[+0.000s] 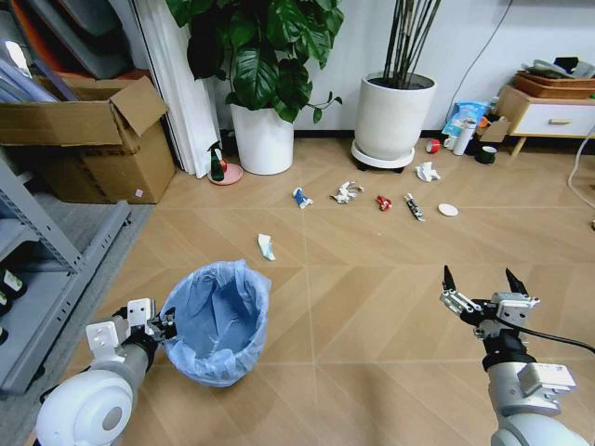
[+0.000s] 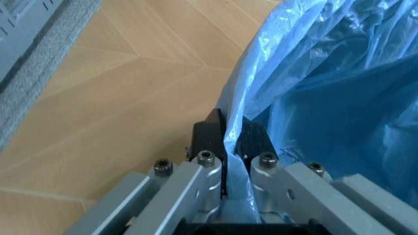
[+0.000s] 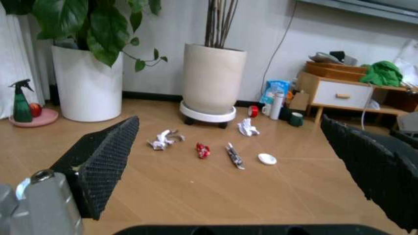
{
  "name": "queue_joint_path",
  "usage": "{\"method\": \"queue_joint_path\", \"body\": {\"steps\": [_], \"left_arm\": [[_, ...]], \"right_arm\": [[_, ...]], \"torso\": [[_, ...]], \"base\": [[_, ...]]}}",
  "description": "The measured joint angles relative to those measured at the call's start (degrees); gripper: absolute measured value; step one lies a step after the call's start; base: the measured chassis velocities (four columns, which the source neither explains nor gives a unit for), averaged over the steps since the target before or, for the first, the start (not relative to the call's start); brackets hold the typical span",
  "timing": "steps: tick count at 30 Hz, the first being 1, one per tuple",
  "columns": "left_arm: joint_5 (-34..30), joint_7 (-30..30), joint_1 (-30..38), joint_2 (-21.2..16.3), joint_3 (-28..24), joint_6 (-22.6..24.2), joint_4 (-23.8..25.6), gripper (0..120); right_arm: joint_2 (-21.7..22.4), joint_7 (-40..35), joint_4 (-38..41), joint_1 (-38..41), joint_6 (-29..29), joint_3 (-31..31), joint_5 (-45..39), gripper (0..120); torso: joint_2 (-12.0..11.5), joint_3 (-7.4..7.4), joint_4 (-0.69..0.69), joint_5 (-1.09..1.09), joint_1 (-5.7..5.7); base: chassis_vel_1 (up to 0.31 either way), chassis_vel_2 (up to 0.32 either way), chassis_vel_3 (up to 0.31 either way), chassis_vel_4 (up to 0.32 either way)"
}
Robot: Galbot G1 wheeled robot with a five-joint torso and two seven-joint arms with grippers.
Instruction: Pick up the trash bin and place the garbage on the floor into it.
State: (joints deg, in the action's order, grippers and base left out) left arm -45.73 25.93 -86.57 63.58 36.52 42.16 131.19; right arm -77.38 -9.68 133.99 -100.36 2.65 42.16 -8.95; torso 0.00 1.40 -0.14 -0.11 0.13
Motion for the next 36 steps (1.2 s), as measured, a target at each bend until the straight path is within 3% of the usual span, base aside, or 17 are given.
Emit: {"method": "queue_joint_path", "body": {"steps": [30, 36], "left_arm": [[1.3, -1.2, -1.5, 0.2, 0.1, 0.0, 1.2, 0], [1.7, -2.1, -1.4, 0.2, 0.3, 0.0, 1.6, 0]], "right_arm": [[-0.3, 0.1, -0.5, -0.2, 0.3, -0.7, 0.2, 100], [4.0, 0.8, -4.3, 2.2, 3.1, -3.0, -3.4, 100]], "torso": [[0.0, 0.00, 0.00, 0.02, 0.01], [0.0, 0.01, 0.00, 0.01, 0.02]], "base": [[-0.114, 0.332, 0.114, -0.330], [-0.110, 0.150, 0.134, -0.168]]}}
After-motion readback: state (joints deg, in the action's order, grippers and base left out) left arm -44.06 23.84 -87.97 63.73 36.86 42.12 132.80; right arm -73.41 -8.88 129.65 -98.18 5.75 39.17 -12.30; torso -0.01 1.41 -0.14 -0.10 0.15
